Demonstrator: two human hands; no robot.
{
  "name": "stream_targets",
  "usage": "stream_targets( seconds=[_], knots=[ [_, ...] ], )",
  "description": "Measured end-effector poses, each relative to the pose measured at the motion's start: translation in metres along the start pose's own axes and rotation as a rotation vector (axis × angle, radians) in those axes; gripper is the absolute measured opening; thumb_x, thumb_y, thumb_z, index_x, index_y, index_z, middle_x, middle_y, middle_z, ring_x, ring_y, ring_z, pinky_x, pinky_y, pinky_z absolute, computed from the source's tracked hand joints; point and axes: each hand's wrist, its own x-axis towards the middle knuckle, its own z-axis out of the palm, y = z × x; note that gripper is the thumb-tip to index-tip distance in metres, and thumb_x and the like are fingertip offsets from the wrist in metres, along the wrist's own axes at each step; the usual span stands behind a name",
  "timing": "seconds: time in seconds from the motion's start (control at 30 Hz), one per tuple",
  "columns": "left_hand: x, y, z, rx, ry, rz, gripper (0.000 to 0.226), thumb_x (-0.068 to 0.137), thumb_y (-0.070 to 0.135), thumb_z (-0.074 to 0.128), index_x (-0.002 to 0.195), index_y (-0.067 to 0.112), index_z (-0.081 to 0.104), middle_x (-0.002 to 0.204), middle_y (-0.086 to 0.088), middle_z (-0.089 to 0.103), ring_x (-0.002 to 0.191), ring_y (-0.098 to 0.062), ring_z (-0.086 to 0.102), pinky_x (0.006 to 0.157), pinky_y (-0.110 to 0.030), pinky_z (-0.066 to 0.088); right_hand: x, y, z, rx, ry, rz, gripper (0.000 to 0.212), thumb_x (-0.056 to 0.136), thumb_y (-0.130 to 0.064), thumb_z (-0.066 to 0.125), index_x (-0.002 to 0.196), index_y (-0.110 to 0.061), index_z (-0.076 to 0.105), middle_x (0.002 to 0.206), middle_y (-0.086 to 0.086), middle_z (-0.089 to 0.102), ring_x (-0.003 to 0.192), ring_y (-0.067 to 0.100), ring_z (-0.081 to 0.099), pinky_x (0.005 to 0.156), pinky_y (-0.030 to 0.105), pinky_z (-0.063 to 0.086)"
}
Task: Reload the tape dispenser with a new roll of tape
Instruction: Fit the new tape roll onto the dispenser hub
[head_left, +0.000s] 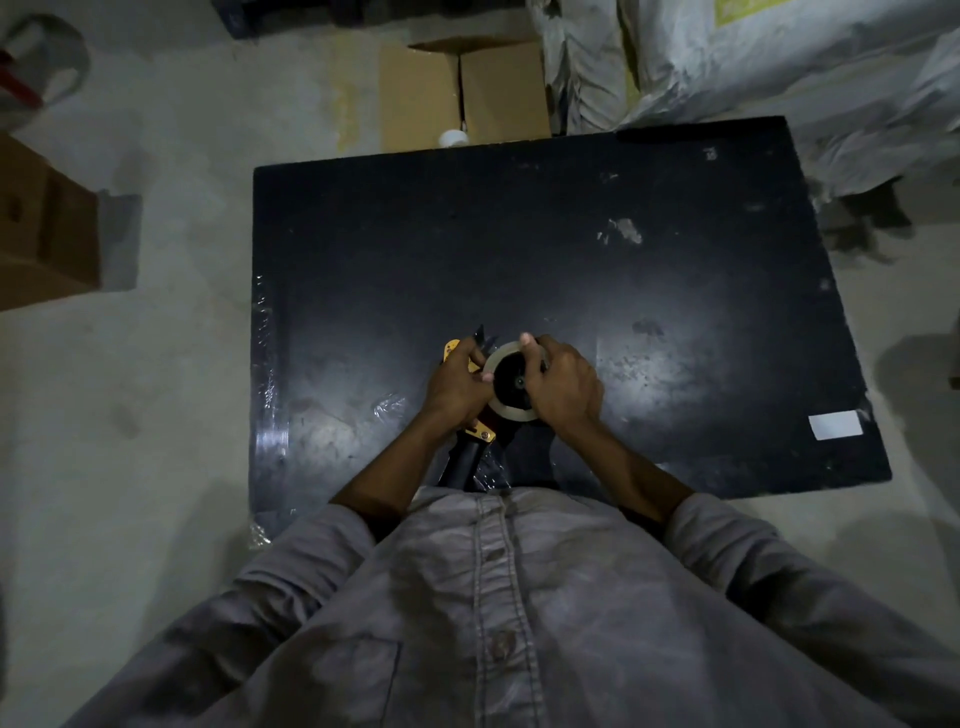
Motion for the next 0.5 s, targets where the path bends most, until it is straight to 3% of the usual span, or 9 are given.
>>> stream_targets(
  seconds=[0.17,0.27,0.37,0.43,0.5],
  knots=[
    [0.000,0.003,-0.016,0.043,-0.071,0.030,0.014,0.102,0.021,0.075,0.109,0.013,0.066,0.079,-0.016,0.078,0.056,-0.037,0.077,0.041,-0.031,0.052,0.003,0.003,-0.006,0.087,-0.065,0.042,0.060,0.113,-0.069,0.036,0.118,-0.026,0.077,0.109,0.011,0.080,0.103,0.034,0.075,0.084,0.040,0.059],
    [0.011,0.004,-0.023,0.195,0.145,0.153,0.025,0.101,0.047,0.077,0.094,0.023,0.080,0.074,0.001,0.080,0.069,-0.023,0.079,0.063,-0.039,0.064,0.009,0.007,-0.009,0.209,-0.199,0.099,0.065,0.105,-0.083,0.039,0.112,-0.032,0.078,0.108,0.001,0.082,0.103,0.025,0.076,0.093,0.042,0.060],
    [0.019,0.015,-0.018,0.165,0.417,0.327,0.040,0.106,0.062,0.063,0.103,0.027,0.083,0.099,0.007,0.080,0.102,-0.018,0.074,0.083,-0.034,0.053,0.017,0.003,-0.017,0.446,-0.381,0.199,0.062,0.096,-0.086,0.054,0.119,-0.036,0.081,0.117,-0.008,0.081,0.109,0.015,0.075,0.104,0.044,0.059],
    [0.025,0.018,-0.006,0.257,0.445,0.411,0.044,0.109,0.060,0.058,0.121,0.025,0.081,0.119,0.001,0.079,0.126,-0.024,0.061,0.092,-0.036,0.046,0.024,0.001,-0.014,0.496,-0.394,0.218,0.067,0.092,-0.088,0.055,0.117,-0.032,0.082,0.119,-0.006,0.081,0.111,0.017,0.075,0.105,0.046,0.059],
    [0.032,0.012,0.011,0.375,0.473,0.431,0.049,0.111,0.058,0.052,0.131,0.021,0.077,0.135,-0.005,0.075,0.136,-0.032,0.050,0.105,-0.044,0.042,0.028,-0.001,-0.007,0.508,-0.351,0.253,0.071,0.092,-0.091,0.051,0.103,-0.029,0.083,0.109,-0.004,0.082,0.105,0.018,0.075,0.101,0.045,0.060]
  ],
)
